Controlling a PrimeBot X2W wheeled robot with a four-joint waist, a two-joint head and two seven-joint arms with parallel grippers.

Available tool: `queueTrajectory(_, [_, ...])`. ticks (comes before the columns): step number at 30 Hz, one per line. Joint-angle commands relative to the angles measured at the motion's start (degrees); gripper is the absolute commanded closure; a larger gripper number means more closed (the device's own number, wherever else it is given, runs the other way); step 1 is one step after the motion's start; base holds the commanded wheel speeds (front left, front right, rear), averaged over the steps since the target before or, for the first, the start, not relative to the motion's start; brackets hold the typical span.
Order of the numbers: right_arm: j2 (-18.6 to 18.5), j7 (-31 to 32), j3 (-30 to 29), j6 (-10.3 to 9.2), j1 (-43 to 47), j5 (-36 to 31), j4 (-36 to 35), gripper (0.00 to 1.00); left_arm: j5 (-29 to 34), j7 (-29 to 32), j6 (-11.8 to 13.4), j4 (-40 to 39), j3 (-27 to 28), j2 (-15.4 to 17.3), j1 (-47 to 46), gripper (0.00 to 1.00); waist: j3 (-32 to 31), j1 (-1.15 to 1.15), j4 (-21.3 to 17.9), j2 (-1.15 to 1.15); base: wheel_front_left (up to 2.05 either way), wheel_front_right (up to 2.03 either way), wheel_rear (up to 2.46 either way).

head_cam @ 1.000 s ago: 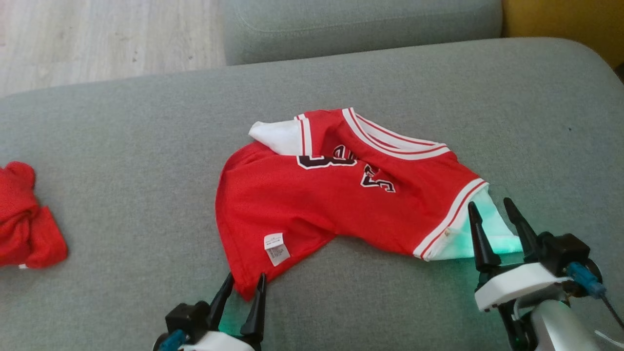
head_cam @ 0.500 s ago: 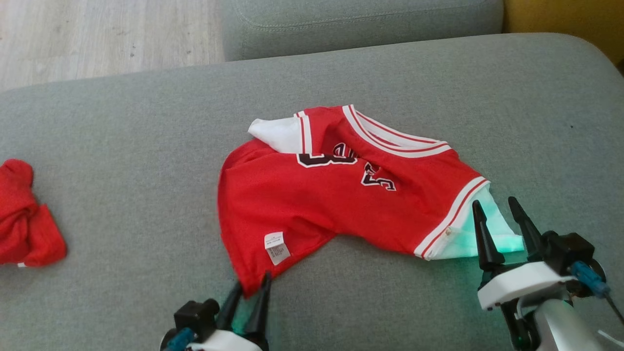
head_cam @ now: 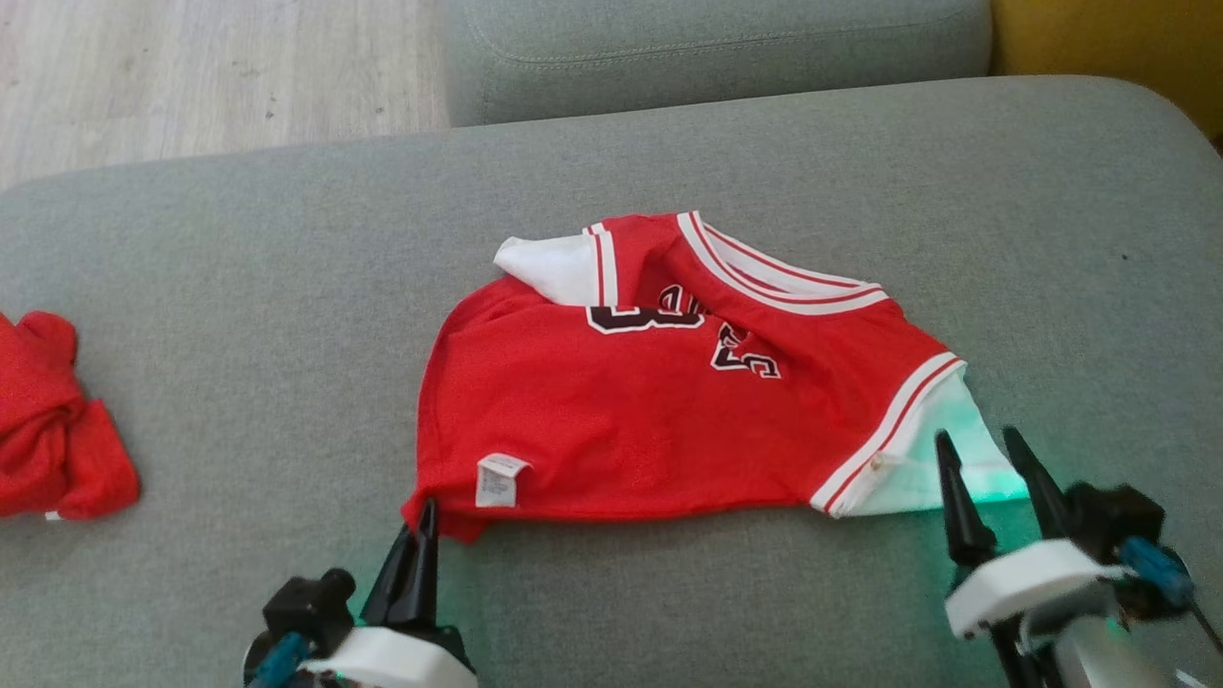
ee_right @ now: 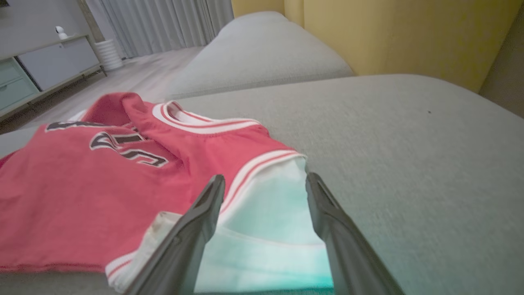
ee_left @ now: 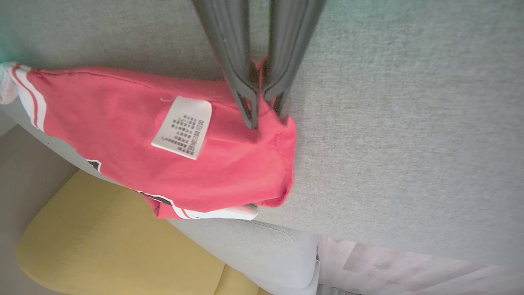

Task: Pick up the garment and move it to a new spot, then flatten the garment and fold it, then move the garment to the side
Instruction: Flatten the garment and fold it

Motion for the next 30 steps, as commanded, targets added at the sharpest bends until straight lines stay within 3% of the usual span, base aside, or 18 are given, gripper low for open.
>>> queueTrajectory(1, [-1.29, -0.37, 0.04, -0.04, 0.22, 0.58, -0.08, 0.0, 0.82, -0.3, 0.09, -2.16, 2.86, 0.04, -0.43, 1.0, -0.03, 0.0, 0.13, 0.0, 0.0, 0.0, 0.0])
queueTrajectory(13, [0.16, -0.37, -5.99, -0.04, -2.22, -2.38, 7.96, 0.0, 1.31, -0.3, 0.09, -2.5, 2.63, 0.04, -0.16, 1.0, 1.09, 0.0, 0.18, 0.0, 0.0, 0.0, 0.0])
queueTrajectory(30, [1.34, -0.37, -7.99, -0.04, -5.81, -2.39, 14.05, 0.0, 1.63, -0.3, 0.09, -2.23, 1.98, 0.04, -1.07, 1.0, 2.77, 0.0, 1.07, 0.0, 0.0, 0.0, 0.0])
